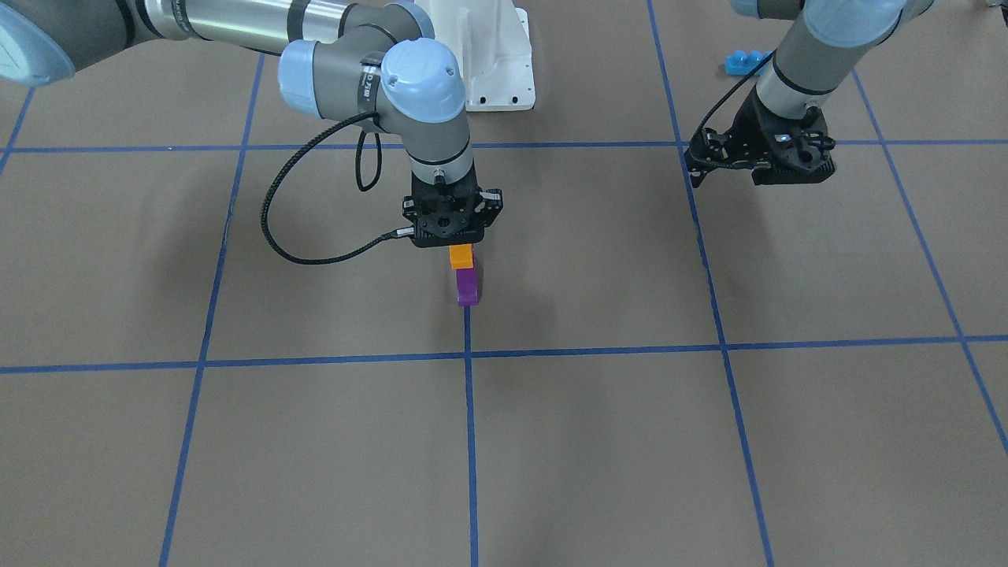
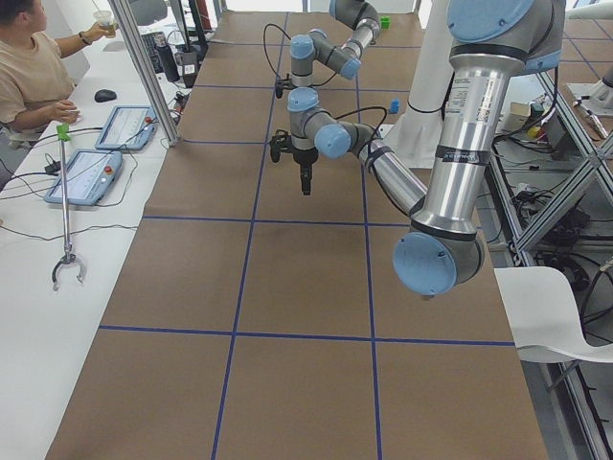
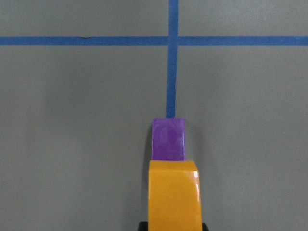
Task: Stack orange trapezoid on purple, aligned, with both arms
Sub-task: 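Carry the orange block with the right gripper above the purple block, then lower the orange block onto the purple block, aligning it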
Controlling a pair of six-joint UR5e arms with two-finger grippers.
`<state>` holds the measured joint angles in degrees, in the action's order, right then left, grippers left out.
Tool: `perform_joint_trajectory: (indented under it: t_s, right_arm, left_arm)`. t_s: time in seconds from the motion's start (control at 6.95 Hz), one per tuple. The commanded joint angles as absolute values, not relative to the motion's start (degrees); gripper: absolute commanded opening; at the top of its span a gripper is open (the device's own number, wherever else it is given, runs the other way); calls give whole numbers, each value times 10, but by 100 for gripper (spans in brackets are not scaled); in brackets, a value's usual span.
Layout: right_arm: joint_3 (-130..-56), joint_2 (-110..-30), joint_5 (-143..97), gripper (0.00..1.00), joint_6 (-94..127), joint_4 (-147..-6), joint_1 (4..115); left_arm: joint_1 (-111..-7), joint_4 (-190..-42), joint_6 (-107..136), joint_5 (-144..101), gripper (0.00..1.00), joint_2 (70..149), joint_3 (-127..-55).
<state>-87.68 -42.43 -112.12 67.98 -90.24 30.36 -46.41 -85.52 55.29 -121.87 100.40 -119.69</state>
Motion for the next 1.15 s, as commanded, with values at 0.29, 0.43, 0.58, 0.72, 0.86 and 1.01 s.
perform_joint_trajectory:
  t_s: [0.29,0.43,0.58,0.72,0.86,1.01]
  right_arm:
    - [-866,-420,-1108,0,628,-902,301]
    - [-866,-420,-1105,0,628,-903,297]
    - [-866,-421,-1100,0,628,-903,291]
    - [-861,-420,-1100,0,628,-903,290]
    - [-860,-420,-1098,0,628,-903,289]
    - [-857,-418,-1091,0,628,-902,290]
  left_arm:
    - [-464,-855,554,-1219,100,1011,-1194]
    - [-464,-855,555,-1219,100,1011,-1194]
    - [-464,-855,555,-1219,100,1011,-1190]
    - [-464,-855,555,-1219,100,1014,-1189]
    - [-464,-855,555,-1219,100,1014,-1189]
    - [-464,-855,555,-1219,100,1014,-1189]
